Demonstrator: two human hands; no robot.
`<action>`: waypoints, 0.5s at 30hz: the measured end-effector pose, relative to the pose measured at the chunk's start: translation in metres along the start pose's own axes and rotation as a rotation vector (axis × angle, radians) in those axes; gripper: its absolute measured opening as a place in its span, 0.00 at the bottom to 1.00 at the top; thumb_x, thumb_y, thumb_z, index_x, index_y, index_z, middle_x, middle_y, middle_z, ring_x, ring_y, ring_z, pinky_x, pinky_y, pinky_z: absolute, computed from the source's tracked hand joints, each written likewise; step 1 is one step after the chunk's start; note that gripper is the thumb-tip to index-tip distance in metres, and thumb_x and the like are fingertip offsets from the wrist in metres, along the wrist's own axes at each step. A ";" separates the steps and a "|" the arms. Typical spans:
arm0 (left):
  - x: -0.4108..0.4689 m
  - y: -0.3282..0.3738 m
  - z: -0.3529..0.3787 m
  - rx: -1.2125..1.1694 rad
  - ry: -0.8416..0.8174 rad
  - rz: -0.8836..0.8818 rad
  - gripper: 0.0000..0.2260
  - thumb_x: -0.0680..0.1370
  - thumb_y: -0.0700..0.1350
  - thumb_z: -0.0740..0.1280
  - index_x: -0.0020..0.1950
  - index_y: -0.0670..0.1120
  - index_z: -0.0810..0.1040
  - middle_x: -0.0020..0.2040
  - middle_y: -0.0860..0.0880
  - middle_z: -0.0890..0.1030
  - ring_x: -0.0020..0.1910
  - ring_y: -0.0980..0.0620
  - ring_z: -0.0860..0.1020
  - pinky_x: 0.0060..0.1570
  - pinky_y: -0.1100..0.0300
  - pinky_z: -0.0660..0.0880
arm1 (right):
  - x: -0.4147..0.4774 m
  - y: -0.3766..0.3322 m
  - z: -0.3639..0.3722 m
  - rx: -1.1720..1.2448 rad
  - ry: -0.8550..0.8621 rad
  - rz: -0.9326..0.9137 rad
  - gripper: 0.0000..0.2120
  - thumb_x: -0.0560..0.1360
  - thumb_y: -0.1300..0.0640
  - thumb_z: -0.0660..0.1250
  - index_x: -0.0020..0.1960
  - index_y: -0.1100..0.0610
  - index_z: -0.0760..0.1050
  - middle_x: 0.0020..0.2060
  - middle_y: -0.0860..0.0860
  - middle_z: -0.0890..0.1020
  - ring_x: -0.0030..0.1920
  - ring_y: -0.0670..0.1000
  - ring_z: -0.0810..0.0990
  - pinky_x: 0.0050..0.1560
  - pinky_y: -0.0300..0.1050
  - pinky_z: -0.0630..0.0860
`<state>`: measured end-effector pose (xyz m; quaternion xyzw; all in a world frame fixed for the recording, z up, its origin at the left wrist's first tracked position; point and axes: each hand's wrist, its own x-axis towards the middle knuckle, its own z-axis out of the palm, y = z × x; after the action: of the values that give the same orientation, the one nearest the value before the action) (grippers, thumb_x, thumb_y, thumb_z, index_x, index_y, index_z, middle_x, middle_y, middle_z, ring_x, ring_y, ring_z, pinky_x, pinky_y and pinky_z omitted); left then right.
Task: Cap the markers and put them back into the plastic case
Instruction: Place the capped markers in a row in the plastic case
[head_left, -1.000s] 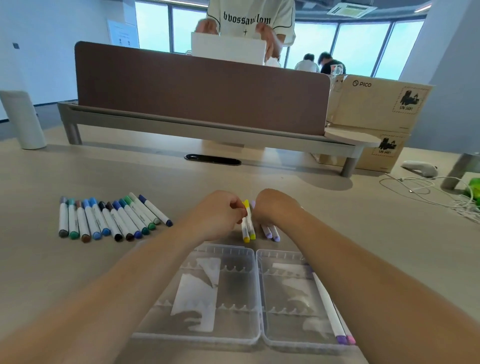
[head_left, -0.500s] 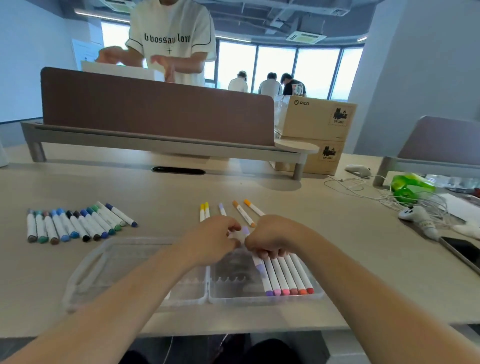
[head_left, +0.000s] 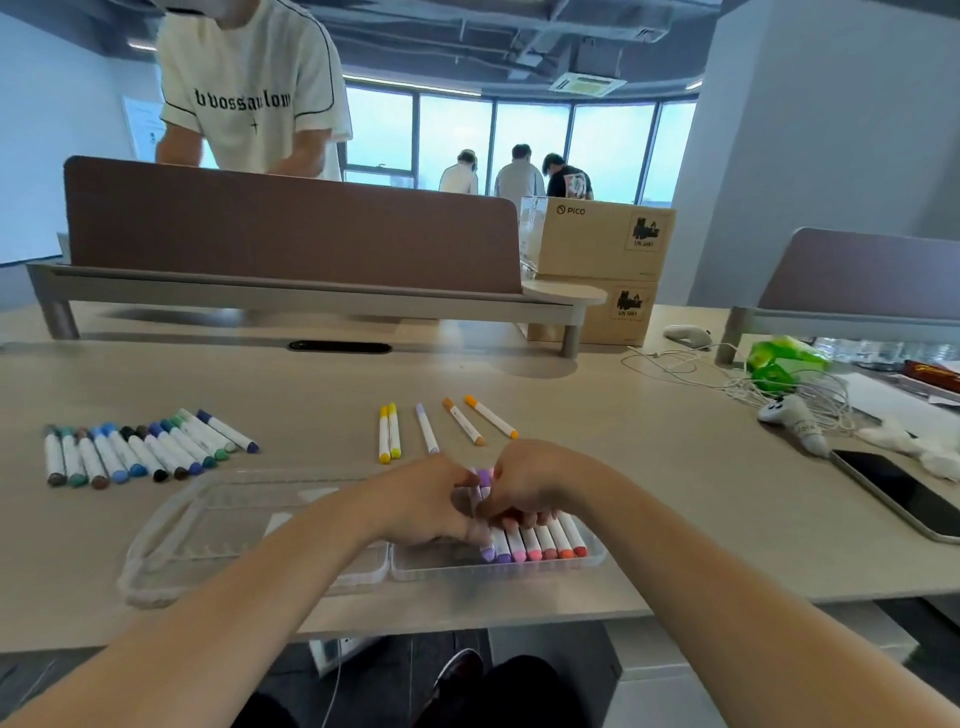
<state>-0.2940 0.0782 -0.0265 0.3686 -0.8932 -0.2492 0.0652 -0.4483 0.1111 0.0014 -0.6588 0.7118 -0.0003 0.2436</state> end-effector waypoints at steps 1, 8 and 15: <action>0.001 -0.001 0.000 0.007 -0.009 -0.009 0.15 0.66 0.61 0.74 0.47 0.55 0.82 0.41 0.57 0.82 0.43 0.57 0.79 0.46 0.56 0.77 | 0.001 0.000 0.000 -0.009 -0.002 -0.001 0.18 0.75 0.51 0.68 0.29 0.57 0.75 0.24 0.52 0.76 0.25 0.50 0.72 0.33 0.41 0.71; 0.005 0.000 0.001 0.067 -0.029 -0.025 0.19 0.64 0.63 0.74 0.46 0.52 0.82 0.41 0.52 0.83 0.44 0.50 0.80 0.49 0.48 0.78 | 0.008 -0.004 -0.003 -0.097 -0.067 0.016 0.18 0.76 0.53 0.68 0.29 0.57 0.73 0.22 0.51 0.73 0.23 0.49 0.70 0.28 0.37 0.68; 0.002 -0.009 -0.007 -0.101 0.031 -0.079 0.20 0.73 0.57 0.73 0.61 0.50 0.78 0.49 0.46 0.84 0.40 0.49 0.82 0.45 0.49 0.82 | 0.016 -0.005 -0.013 -0.092 -0.135 0.000 0.15 0.77 0.56 0.65 0.32 0.58 0.76 0.25 0.51 0.75 0.23 0.49 0.69 0.28 0.38 0.67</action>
<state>-0.2876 0.0691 -0.0250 0.4037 -0.8631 -0.2905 0.0874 -0.4484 0.0916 0.0091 -0.6678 0.6930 0.0769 0.2606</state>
